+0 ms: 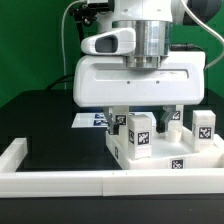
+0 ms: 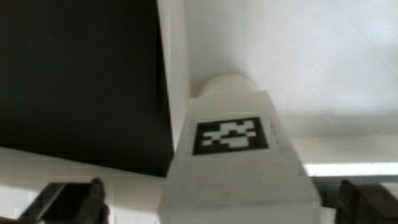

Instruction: Assemble square table

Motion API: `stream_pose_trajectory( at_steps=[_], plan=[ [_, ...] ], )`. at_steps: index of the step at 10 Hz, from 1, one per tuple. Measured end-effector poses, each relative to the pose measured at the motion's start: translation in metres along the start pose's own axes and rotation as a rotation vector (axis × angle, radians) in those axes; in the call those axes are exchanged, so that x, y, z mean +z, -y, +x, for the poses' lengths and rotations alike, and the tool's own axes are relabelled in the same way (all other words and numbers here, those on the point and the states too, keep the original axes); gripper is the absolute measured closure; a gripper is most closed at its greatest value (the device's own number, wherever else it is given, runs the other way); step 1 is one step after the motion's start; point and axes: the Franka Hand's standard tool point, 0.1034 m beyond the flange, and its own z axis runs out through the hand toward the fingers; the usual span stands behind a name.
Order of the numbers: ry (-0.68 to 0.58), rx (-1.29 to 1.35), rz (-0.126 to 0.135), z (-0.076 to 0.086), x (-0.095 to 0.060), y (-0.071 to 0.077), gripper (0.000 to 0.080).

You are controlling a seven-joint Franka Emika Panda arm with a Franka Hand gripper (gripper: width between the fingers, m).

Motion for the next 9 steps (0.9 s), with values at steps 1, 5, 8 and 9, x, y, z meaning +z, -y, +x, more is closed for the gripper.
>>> stream_pose_trajectory(
  at_steps=[1, 5, 8, 9],
  plan=[
    [0.004, -0.088, -0.011, 0.0001, -0.0001, -0.0006, 0.015],
    [0.005, -0.087, -0.016, 0.0006, -0.0002, -0.0008, 0.0411],
    [0.005, -0.059, -0.016, 0.0002, 0.0002, -0.0011, 0.0508],
    [0.005, -0.059, -0.016, 0.0002, 0.0002, -0.0012, 0.0508]
  ],
)
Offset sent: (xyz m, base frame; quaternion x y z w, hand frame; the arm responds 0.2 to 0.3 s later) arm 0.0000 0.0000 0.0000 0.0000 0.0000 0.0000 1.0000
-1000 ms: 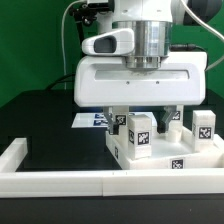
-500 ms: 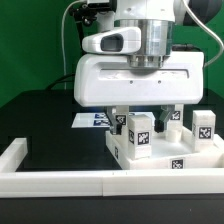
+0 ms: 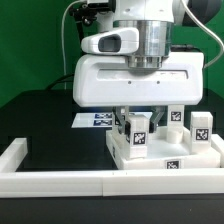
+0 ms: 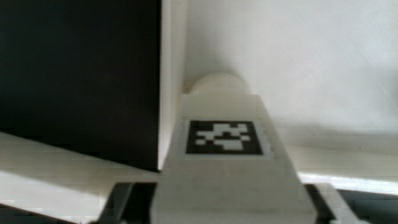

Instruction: Assemble square table

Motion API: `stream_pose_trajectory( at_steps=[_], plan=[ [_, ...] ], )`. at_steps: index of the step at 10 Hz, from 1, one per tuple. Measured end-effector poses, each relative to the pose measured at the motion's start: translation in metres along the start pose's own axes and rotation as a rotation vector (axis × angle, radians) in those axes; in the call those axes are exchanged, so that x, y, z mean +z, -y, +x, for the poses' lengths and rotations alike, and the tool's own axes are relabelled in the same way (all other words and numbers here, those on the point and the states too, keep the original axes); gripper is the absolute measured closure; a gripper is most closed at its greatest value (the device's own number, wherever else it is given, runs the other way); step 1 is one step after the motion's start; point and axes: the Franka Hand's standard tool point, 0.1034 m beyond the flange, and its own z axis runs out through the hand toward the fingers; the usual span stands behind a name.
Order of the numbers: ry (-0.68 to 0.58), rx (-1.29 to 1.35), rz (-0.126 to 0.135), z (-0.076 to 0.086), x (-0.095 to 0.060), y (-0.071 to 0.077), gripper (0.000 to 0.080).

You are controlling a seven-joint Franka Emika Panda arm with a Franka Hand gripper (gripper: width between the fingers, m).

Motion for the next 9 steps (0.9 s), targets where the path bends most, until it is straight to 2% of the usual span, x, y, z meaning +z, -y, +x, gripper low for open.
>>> stream_pose_trajectory(
  at_steps=[1, 6, 9],
  plan=[
    [0.0, 0.007, 0.0, 0.0, 0.0, 0.0001, 0.0508],
    [0.0, 0.384, 0.003, -0.0003, 0.0009, 0.0005, 0.0508],
    [-0.002, 0.673, 0.021, -0.0013, 0.0017, 0.0008, 0.0508]
  ],
)
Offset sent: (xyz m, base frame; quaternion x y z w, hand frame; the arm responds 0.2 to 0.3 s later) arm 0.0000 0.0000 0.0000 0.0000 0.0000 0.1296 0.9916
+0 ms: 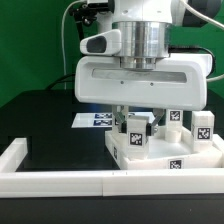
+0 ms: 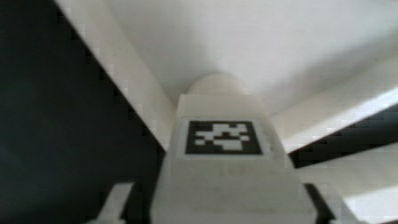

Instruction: Assemble square table

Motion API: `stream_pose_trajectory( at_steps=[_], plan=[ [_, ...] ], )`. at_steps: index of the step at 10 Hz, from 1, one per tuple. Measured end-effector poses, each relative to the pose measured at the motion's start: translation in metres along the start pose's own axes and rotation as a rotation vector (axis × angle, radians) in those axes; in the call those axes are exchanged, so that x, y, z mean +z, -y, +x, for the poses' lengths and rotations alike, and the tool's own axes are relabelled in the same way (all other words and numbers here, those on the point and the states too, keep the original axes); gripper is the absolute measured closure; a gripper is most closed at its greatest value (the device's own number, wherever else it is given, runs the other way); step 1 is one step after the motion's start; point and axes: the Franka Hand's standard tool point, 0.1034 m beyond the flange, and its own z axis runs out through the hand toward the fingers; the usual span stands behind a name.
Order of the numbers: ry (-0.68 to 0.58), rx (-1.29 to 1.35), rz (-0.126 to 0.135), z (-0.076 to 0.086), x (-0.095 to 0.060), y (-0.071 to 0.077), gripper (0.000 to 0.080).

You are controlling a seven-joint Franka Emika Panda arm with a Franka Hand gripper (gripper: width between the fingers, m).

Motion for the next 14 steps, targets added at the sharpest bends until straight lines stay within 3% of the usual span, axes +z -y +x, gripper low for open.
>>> stream_pose_trajectory(
  at_steps=[2, 6, 12, 13, 14],
  plan=[
    [0.005, 0.202, 0.012, -0.0005, 0.0, 0.001, 0.0508],
    [0.005, 0.572, 0.003, -0.0021, -0.0004, 0.0039, 0.0508],
    [0.025, 0.91, 0.01, -0.0029, 0.0008, 0.0037, 0.0499],
    [0.025, 0.88, 0.01, -0.0033, 0.001, 0.0037, 0.0302],
    [0.027, 0.826, 0.011, -0.0045, 0.0015, 0.0037, 0.0302]
  ],
)
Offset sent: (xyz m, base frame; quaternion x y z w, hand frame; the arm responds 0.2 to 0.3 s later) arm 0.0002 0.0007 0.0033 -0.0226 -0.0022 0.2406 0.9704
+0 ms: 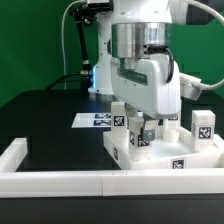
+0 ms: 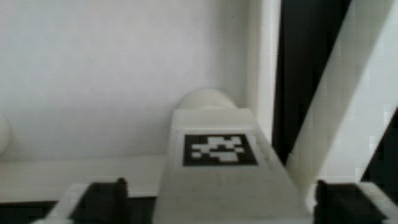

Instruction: Assemble square table

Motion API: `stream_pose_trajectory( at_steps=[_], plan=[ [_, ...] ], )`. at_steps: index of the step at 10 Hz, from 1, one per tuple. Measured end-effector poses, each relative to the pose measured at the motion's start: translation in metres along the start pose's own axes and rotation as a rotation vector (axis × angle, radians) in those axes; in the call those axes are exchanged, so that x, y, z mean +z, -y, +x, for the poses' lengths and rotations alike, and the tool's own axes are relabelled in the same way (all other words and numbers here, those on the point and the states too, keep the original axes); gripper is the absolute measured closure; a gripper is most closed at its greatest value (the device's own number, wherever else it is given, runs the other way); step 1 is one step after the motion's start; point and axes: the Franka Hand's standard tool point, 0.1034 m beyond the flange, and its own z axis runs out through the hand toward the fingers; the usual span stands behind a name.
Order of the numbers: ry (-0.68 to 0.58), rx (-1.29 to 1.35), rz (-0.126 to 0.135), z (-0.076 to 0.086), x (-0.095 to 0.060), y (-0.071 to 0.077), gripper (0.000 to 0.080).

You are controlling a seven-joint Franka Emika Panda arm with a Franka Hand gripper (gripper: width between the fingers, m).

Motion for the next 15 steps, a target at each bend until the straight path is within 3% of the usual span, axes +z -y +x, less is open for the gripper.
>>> stream_pose_trajectory(
  at_steps=[1, 4, 11, 13, 15],
  plan=[
    [-0.004, -0.037, 0.011, 0.001, -0.001, 0.001, 0.0179],
    [-0.051, -0.356, 0.06, 0.011, 0.002, -0.002, 0.0151],
    [-0.059, -0.781, 0.046, 0.005, 0.002, -0.001, 0.015],
    [-0.077, -0.968, 0.021, -0.01, 0.002, 0.003, 0.015],
    [-0.087, -1.174, 0.003, -0.014, -0.001, 0.005, 0.015]
  ],
)
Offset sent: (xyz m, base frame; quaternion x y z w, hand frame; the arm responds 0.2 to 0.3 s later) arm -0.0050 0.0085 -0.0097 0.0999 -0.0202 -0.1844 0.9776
